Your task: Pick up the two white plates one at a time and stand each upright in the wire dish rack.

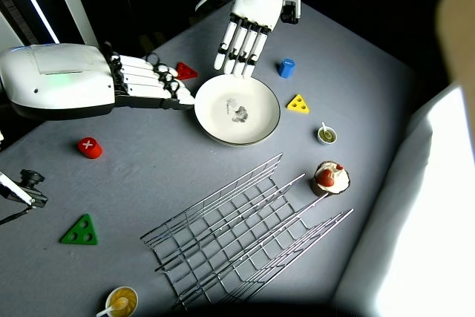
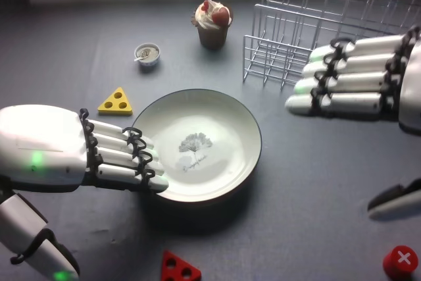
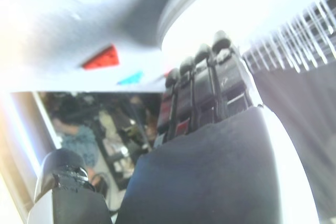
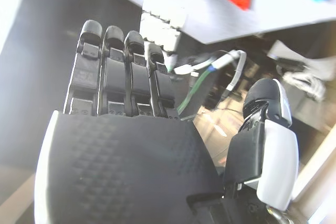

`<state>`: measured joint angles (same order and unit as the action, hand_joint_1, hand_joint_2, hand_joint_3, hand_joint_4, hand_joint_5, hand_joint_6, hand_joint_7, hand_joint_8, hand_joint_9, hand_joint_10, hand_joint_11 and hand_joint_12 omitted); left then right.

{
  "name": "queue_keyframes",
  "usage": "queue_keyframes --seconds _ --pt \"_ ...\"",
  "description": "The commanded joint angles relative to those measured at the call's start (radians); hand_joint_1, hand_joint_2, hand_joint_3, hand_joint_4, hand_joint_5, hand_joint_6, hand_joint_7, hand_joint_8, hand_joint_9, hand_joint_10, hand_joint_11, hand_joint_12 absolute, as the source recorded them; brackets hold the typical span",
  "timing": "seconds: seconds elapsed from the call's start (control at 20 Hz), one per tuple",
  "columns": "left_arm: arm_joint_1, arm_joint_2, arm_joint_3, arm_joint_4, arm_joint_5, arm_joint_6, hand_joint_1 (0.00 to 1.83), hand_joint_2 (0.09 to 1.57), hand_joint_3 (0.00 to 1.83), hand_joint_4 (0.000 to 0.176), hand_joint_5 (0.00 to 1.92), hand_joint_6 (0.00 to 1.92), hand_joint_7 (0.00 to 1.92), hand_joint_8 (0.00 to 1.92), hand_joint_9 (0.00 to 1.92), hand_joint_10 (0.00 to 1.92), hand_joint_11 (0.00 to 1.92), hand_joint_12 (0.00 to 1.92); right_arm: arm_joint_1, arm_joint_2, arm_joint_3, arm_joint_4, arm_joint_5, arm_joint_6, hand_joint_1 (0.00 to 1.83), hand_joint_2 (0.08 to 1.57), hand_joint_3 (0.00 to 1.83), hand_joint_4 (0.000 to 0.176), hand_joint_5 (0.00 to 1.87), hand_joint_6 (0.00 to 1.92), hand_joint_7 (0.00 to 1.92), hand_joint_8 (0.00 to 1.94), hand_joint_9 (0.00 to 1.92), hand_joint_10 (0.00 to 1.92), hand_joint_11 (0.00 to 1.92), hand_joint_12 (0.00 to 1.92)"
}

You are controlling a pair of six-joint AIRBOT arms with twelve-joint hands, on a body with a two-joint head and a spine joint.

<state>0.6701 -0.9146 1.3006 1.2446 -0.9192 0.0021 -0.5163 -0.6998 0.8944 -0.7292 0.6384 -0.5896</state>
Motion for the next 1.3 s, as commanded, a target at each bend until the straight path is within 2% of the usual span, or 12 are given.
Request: queue_keyframes --seconds 0.0,0.1,0.3,0.8,1.05,1.1,1.25 --pt "-0.002 -0.004 0.003 -0.061 -0.058 -0.002 0.06 0.90 0.00 0.000 0.13 0.01 0.15 0.01 0.15 0.01 0.16 0.03 0.008 0.002 0.005 0.091 0.084 -0.036 0.19 0.96 0.00 0.000 0.19 0.01 0.23 0.00 0.23 0.00 0.23 0.03" --pt "-0.002 -0.014 0.006 -0.061 -0.057 -0.002 0.04 0.91 0.00 0.000 0.12 0.00 0.14 0.01 0.13 0.00 0.15 0.02 0.009 0.000 0.009 0.221 0.085 -0.145 0.23 0.96 0.00 0.000 0.21 0.01 0.25 0.01 0.25 0.01 0.23 0.03" --pt "-0.003 -0.035 0.020 -0.074 -0.044 -0.002 0.03 0.91 0.00 0.000 0.09 0.00 0.12 0.00 0.12 0.01 0.14 0.02 0.008 -0.011 0.013 0.203 0.084 -0.147 0.19 0.97 0.00 0.000 0.20 0.00 0.26 0.01 0.25 0.00 0.23 0.02" --pt "0.023 -0.094 0.119 -0.084 -0.017 -0.002 0.09 0.91 0.00 0.000 0.10 0.00 0.12 0.00 0.11 0.00 0.15 0.02 0.009 -0.015 0.014 0.188 0.085 -0.147 0.18 0.97 0.00 0.000 0.21 0.01 0.26 0.01 0.26 0.01 0.25 0.02" --pt "0.042 -0.105 0.130 -0.071 -0.010 -0.002 0.07 0.92 0.00 0.000 0.09 0.00 0.11 0.00 0.11 0.00 0.14 0.01 0.011 -0.013 0.010 0.188 0.086 -0.149 0.18 0.97 0.00 0.000 0.21 0.01 0.27 0.01 0.27 0.01 0.25 0.02" --pt "0.047 -0.107 0.129 -0.069 -0.007 -0.002 0.07 0.92 0.00 0.000 0.09 0.00 0.11 0.00 0.11 0.00 0.14 0.01 0.011 -0.014 0.011 0.188 0.085 -0.151 0.20 0.96 0.00 0.000 0.26 0.01 0.30 0.01 0.30 0.01 0.28 0.03" --pt "0.061 -0.108 0.130 -0.068 -0.004 -0.002 0.06 0.92 0.00 0.000 0.09 0.00 0.12 0.00 0.13 0.00 0.15 0.01 0.011 -0.014 0.012 0.188 0.086 -0.151 0.21 0.97 0.00 0.000 0.22 0.00 0.27 0.00 0.27 0.00 0.24 0.01"
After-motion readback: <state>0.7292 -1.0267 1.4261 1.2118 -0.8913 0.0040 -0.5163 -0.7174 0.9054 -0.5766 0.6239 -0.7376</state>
